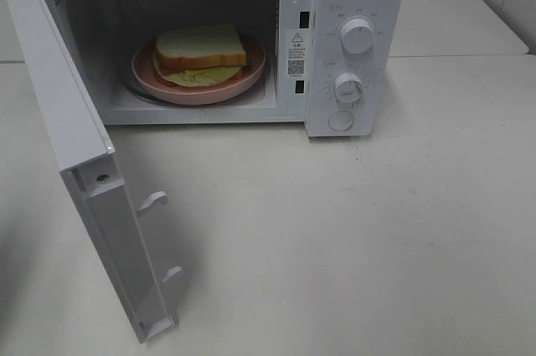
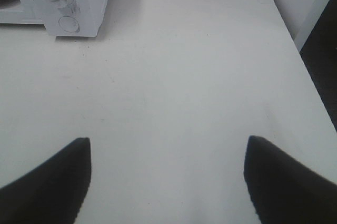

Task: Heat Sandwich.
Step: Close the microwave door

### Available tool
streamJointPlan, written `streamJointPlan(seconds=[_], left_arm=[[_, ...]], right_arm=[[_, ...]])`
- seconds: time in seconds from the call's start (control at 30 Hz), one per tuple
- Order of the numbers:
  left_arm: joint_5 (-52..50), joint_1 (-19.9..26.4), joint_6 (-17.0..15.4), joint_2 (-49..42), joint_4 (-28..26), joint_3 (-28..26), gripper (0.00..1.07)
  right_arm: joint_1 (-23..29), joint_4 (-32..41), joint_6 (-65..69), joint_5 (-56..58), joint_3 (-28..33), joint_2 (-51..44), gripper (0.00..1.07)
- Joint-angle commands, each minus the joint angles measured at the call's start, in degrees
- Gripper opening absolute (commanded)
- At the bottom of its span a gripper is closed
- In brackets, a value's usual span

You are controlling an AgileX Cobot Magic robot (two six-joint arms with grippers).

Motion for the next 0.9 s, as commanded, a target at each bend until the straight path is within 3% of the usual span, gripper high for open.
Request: streamJointPlan(seconds=[0.03,0.3,0.4,0.5,0.63,0.7,0.9], left_arm=[[-11.3,0.1,0.2,3.4,-0.1,2.0,0.00],[-35.0,-1.5,0.1,12.9,2.4,6.7,0.00],[-46.4,-2.3,-0.1,19.1,8.3,8.4,0.00],[-50.1,-2.3,-0.2,22.4,12.0,8.4,0.00],[-55.6,-2.3,-4.1,28.4,15.7,8.1,0.00],[-61.2,-2.3,-7.3,32.3,20.3,8.1,0.00],[-68.5,-2.3,-9.8,38.6,26.9,7.0,0.00]], right_arm=[[-0.3,0.2,0.0,-0.6,0.1,-1.5,0.76],[-0.3,0.2,0.0,-0.6,0.1,-1.5,0.76],[-0.3,0.2,0.0,-0.6,0.1,-1.5,0.76],[-0.3,0.2,0.0,-0.6,0.1,-1.5,0.76],[-0.3,0.2,0.0,-0.6,0.1,-1.5,0.76],[-0.3,0.2,0.0,-0.6,0.1,-1.5,0.76],[-0.3,0.2,0.0,-0.6,0.1,-1.5,0.76]])
